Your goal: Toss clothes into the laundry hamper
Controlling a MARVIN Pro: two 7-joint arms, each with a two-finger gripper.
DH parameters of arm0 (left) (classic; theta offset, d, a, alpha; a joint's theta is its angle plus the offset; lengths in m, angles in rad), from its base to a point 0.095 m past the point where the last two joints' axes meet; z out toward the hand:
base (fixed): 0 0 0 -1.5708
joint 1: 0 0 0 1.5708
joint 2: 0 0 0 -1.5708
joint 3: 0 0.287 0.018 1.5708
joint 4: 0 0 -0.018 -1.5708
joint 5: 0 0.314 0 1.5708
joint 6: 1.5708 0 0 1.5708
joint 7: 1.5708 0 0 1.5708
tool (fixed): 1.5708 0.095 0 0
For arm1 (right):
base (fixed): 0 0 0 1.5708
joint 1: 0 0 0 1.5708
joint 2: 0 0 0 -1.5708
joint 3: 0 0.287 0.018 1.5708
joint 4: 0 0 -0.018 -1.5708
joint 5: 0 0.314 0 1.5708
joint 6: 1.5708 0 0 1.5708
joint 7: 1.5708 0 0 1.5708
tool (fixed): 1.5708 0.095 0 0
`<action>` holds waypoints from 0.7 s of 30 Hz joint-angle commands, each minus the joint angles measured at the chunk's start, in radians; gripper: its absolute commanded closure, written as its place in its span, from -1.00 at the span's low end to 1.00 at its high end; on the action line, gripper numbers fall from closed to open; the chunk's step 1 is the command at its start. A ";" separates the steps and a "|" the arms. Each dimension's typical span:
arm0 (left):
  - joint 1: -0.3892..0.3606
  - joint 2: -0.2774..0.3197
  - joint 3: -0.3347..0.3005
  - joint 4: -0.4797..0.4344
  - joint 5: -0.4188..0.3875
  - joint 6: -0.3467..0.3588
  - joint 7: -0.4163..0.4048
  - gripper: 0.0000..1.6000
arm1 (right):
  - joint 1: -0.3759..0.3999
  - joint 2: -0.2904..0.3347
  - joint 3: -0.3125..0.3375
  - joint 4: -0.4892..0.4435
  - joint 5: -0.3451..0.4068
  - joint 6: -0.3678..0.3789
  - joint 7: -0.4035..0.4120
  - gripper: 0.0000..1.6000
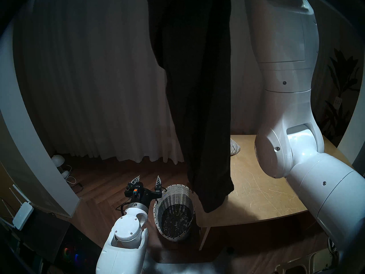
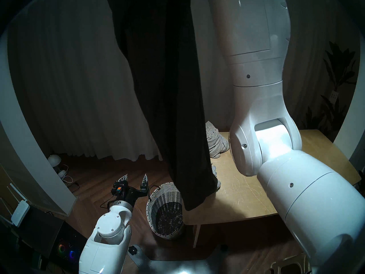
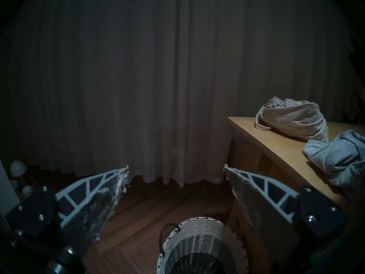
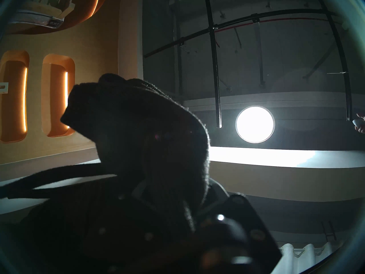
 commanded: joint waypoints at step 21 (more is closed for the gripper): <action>-0.023 0.000 -0.003 -0.042 0.000 -0.013 0.001 -1.00 | 0.091 -0.158 -0.068 0.467 -0.105 0.136 -0.211 1.00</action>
